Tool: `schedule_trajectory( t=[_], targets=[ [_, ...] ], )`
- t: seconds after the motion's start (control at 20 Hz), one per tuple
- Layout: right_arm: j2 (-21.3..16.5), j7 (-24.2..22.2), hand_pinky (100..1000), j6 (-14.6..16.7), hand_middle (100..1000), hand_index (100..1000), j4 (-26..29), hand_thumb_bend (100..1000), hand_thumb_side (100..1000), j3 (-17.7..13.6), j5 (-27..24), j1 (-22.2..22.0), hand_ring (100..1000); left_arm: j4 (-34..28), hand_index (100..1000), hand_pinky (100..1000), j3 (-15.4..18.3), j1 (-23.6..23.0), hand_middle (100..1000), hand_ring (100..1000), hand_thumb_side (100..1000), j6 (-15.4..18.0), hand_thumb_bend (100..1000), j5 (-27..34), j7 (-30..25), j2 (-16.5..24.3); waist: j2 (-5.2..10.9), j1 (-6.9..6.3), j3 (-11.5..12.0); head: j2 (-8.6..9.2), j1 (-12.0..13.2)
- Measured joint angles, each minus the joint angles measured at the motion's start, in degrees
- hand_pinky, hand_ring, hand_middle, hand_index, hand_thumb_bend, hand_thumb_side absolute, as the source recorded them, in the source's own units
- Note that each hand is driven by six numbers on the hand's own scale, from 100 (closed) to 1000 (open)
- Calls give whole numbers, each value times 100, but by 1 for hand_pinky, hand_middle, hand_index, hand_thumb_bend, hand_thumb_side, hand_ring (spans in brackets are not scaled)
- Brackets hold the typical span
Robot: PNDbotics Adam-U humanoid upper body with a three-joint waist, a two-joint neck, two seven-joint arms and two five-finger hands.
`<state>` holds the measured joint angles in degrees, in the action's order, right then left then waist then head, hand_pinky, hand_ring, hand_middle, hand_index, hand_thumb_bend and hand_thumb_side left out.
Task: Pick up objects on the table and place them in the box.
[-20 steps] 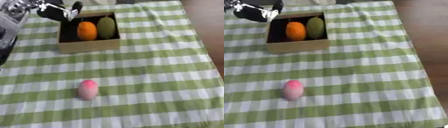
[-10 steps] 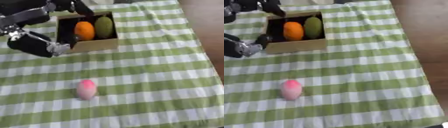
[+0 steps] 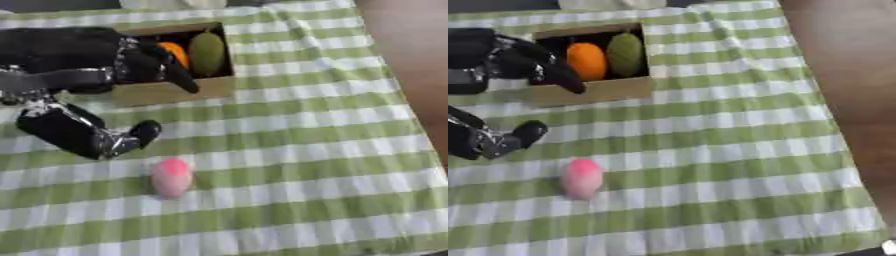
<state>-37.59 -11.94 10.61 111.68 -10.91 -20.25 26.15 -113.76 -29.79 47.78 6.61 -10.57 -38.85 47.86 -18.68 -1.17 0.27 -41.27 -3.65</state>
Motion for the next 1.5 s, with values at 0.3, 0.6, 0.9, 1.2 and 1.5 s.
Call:
schedule_trajectory(
  t=[0.3,0.6,0.9,1.2,1.5],
  targets=[
    [1,-5,1000,-37,646,955,0,100,526,0,0,-35,970,0,881,845,-101,-349,740,826,577,-182,120,-404,-33,-2,38,0,37,-33,4],
    [3,-40,1000,-84,643,956,0,100,526,-1,-1,-51,972,0,818,848,-197,-607,711,816,719,-479,267,-1024,178,-33,38,0,43,-53,9],
    [46,-85,1000,-126,641,956,-1,100,525,-5,-1,-77,973,0,865,857,-290,-760,725,822,812,-620,371,-1402,203,-157,38,0,41,-77,29],
    [61,-131,1000,-153,639,957,-1,100,525,-19,-1,-96,973,0,889,864,-317,-936,738,829,750,-807,428,-1758,107,-214,38,0,12,-98,38],
    [102,-208,1000,-169,638,958,-4,100,525,-33,0,-100,975,79,890,855,-317,-1098,741,824,622,-959,401,-2104,151,-302,38,0,5,-98,52]
  ],
)
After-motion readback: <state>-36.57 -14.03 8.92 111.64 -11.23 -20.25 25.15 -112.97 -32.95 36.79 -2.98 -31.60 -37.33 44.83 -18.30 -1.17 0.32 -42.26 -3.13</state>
